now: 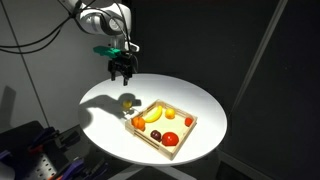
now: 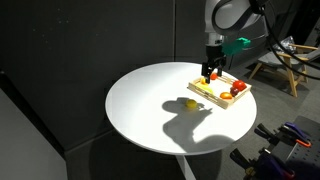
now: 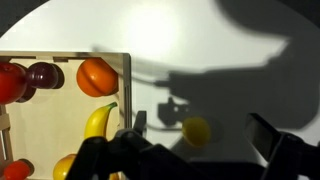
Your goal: Remove the lemon from the box
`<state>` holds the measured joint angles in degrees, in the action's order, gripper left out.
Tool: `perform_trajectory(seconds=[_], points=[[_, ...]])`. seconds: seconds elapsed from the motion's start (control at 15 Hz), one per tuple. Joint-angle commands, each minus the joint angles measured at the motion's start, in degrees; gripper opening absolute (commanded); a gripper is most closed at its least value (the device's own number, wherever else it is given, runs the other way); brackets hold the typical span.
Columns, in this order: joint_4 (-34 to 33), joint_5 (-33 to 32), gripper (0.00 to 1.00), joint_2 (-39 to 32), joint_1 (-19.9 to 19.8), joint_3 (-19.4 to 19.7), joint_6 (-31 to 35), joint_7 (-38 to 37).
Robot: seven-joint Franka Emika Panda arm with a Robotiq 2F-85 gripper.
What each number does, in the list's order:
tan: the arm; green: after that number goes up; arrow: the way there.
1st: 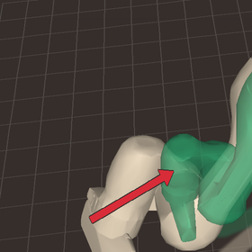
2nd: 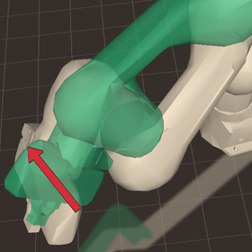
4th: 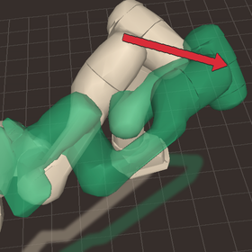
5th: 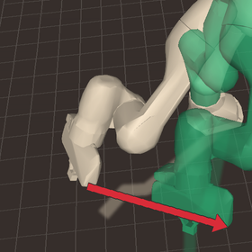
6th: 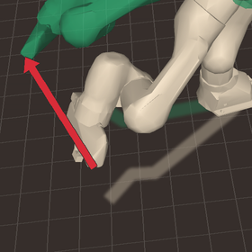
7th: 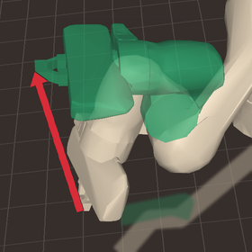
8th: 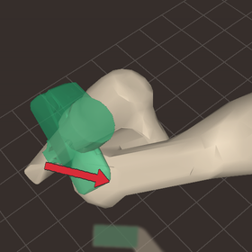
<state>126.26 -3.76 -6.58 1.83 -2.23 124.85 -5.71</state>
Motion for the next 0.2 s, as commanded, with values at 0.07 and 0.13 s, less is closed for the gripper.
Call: perform_trajectory(seconds=[0.07,0.13], points=[[-0.1,0.0,1.0,0.0,0.2,0.2,-0.2,0.1],[-0.1,0.0,1.0,0.0,0.2,0.2,-0.2,0.1]])
